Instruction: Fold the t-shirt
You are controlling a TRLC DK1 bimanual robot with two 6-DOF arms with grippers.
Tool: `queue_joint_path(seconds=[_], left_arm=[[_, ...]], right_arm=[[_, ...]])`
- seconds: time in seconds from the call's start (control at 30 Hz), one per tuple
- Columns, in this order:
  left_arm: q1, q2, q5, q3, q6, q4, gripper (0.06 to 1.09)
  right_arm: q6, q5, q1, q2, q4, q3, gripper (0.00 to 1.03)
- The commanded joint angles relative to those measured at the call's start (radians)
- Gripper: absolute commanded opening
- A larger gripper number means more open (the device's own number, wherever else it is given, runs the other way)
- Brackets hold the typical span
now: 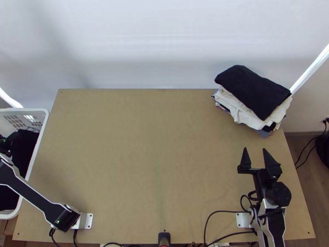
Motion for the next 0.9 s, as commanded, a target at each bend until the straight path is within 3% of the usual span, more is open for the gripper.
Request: queue_joint_path(seconds=[0.0, 0.17, 0.27, 0.33, 0.4, 0.43, 0.87], left_arm=[[-0.016, 0.05, 0.005, 0.035, 0.033, 0.04, 1.03], [-0.033, 0.096, -0.018, 0.044, 0.054, 0.121, 1.03], [-0.044, 0.122, -0.051, 0.058, 0.068, 0.124, 0.87], [-0.045, 0.127, -0.051, 0.053, 0.076, 0.116, 0.61], [-0.044, 0.13, -0.051, 0.056, 0.079, 0.136, 0.2], [-0.041, 0.128, -0.051, 0.056, 0.085, 0.145, 0.09], [0.036, -0.305, 0.043, 0.05, -0.073, 0.018, 0.09]], right_arm=[[0.007, 0.009, 0.001, 0.003, -0.02, -0.004, 0.98], [0.007, 0.009, 0.001, 0.003, -0.02, -0.004, 0.98], [0.007, 0.009, 0.001, 0.003, -0.02, -0.004, 0.98], [0.007, 0.009, 0.001, 0.003, -0.02, -0.004, 0.98], [0.007, 0.009, 0.001, 0.003, -0.02, -0.004, 0.98], [0.007, 0.009, 0.001, 0.003, -0.02, -0.004, 0.98], [0.007, 0.009, 0.001, 0.003, -0.02, -0.004, 0.98]])
